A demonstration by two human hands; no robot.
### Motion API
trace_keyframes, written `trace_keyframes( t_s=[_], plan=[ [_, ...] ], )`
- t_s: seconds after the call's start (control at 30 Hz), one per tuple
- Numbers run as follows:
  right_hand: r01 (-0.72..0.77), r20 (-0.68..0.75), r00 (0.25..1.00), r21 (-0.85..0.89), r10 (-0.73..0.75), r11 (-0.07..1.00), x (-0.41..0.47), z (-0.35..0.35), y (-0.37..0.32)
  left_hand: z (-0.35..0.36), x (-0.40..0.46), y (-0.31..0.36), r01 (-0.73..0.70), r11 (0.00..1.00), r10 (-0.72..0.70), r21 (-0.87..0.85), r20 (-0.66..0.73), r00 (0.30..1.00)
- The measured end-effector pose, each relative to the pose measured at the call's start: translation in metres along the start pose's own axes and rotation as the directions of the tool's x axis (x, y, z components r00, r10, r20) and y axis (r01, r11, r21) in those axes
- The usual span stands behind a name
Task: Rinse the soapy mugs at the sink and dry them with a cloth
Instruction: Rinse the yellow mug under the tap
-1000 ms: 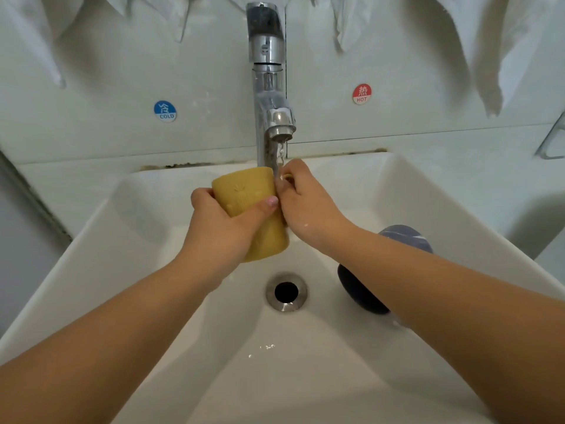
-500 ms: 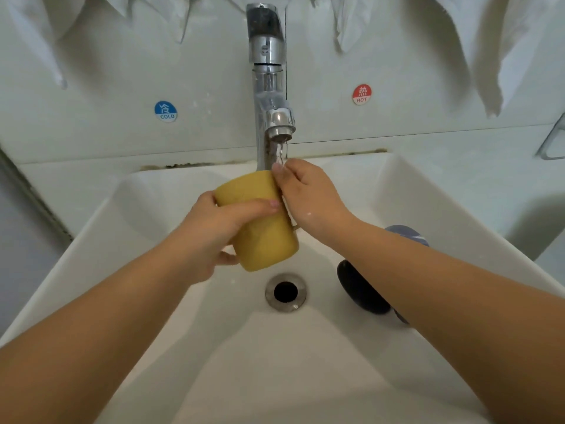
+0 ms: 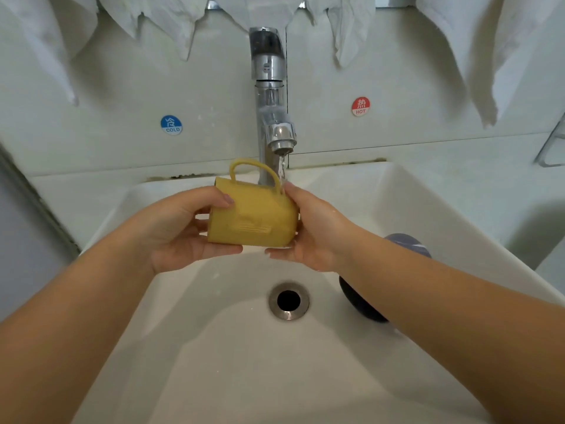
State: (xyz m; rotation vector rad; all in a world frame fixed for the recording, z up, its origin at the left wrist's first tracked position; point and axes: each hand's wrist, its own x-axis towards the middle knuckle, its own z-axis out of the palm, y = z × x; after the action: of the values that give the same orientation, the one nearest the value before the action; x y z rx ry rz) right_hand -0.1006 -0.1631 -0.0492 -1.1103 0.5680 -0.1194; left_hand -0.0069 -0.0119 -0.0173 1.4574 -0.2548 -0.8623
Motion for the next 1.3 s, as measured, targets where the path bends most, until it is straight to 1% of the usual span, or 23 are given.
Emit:
trace_keyframes(
  t_s=[0.03, 0.1, 0.17, 0.2, 0.23, 0.27, 0.33, 0.47, 0.53, 0.67, 0.77, 0.83, 0.9, 0.97, 1.03, 1.13, 1.2, 1.3],
  plan=[
    [-0.020, 0.019, 1.000, 0.011, 0.020, 1.000, 0.001, 0.000, 0.000, -0.001, 0.000, -0.001, 0.008, 0.999, -0.010, 0.038, 0.040, 0.999],
    [-0.031, 0.013, 0.999, -0.043, 0.031, 0.999, 0.002, -0.001, 0.001, -0.001, 0.001, -0.006, 0.022, 0.983, -0.043, 0.182, 0.115, 0.992],
    [0.006, -0.035, 0.999, -0.146, -0.011, 0.989, 0.001, -0.004, -0.001, 0.001, 0.002, -0.012, 0.013, 0.938, -0.074, 0.347, 0.162, 0.984],
    [0.034, -0.058, 0.997, -0.200, -0.046, 0.979, 0.001, -0.005, -0.002, 0.003, 0.002, -0.015, -0.001, 0.913, -0.080, 0.408, 0.181, 0.980],
    [0.062, -0.072, 0.994, -0.249, -0.082, 0.966, 0.000, -0.006, -0.002, 0.004, 0.003, -0.016, -0.017, 0.901, -0.077, 0.435, 0.198, 0.977],
    [0.095, -0.066, 0.991, -0.288, -0.118, 0.953, 0.002, -0.006, -0.003, 0.003, 0.004, -0.017, -0.026, 0.905, -0.068, 0.424, 0.206, 0.976],
    [0.167, 0.012, 0.985, -0.297, -0.172, 0.940, 0.003, -0.005, -0.004, 0.000, 0.007, -0.016, -0.022, 0.938, -0.051, 0.347, 0.197, 0.979],
    [0.235, 0.190, 0.961, -0.168, -0.202, 0.957, 0.002, -0.007, -0.007, -0.005, 0.012, -0.017, 0.015, 0.982, -0.055, 0.188, 0.205, 0.977],
    [0.263, 0.239, 0.946, -0.172, -0.219, 0.949, 0.002, -0.009, -0.007, -0.002, 0.013, -0.021, 0.009, 0.989, -0.040, 0.150, 0.202, 0.979],
    [0.300, 0.206, 0.947, -0.302, -0.246, 0.905, 0.005, -0.011, -0.004, 0.002, 0.015, -0.027, 0.022, 0.994, -0.043, 0.105, 0.196, 0.980],
    [0.284, 0.173, 0.955, -0.280, -0.243, 0.917, 0.005, -0.014, -0.006, 0.002, 0.018, -0.030, 0.043, 0.996, -0.057, 0.072, 0.203, 0.978],
    [0.271, 0.151, 0.960, -0.300, -0.235, 0.914, 0.004, -0.014, -0.006, 0.002, 0.020, -0.032, 0.047, 0.997, -0.059, 0.067, 0.204, 0.977],
    [0.261, 0.130, 0.965, -0.392, -0.227, 0.882, 0.004, -0.012, -0.004, 0.004, 0.022, -0.034, 0.053, 0.995, -0.071, 0.088, 0.214, 0.974],
    [0.217, 0.103, 0.976, -0.473, -0.191, 0.854, 0.003, -0.011, -0.002, 0.007, 0.023, -0.037, 0.063, 0.993, -0.085, 0.104, 0.217, 0.973],
    [0.163, 0.082, 0.987, -0.460, -0.141, 0.873, 0.004, -0.016, -0.003, 0.009, 0.025, -0.040, 0.078, 0.992, -0.097, 0.104, 0.203, 0.974],
    [0.122, 0.071, 0.992, -0.363, -0.103, 0.924, 0.005, -0.025, -0.006, 0.013, 0.026, -0.044, 0.089, 0.991, -0.105, 0.095, 0.178, 0.978],
    [0.104, 0.080, 0.994, -0.390, -0.079, 0.915, 0.005, -0.029, -0.008, 0.014, 0.028, -0.045, 0.099, 0.992, -0.111, 0.082, 0.159, 0.981],
    [0.067, 0.079, 0.996, -0.493, -0.033, 0.867, 0.003, -0.028, -0.007, 0.015, 0.029, -0.047, 0.098, 0.991, -0.109, 0.087, 0.134, 0.985]
  ],
)
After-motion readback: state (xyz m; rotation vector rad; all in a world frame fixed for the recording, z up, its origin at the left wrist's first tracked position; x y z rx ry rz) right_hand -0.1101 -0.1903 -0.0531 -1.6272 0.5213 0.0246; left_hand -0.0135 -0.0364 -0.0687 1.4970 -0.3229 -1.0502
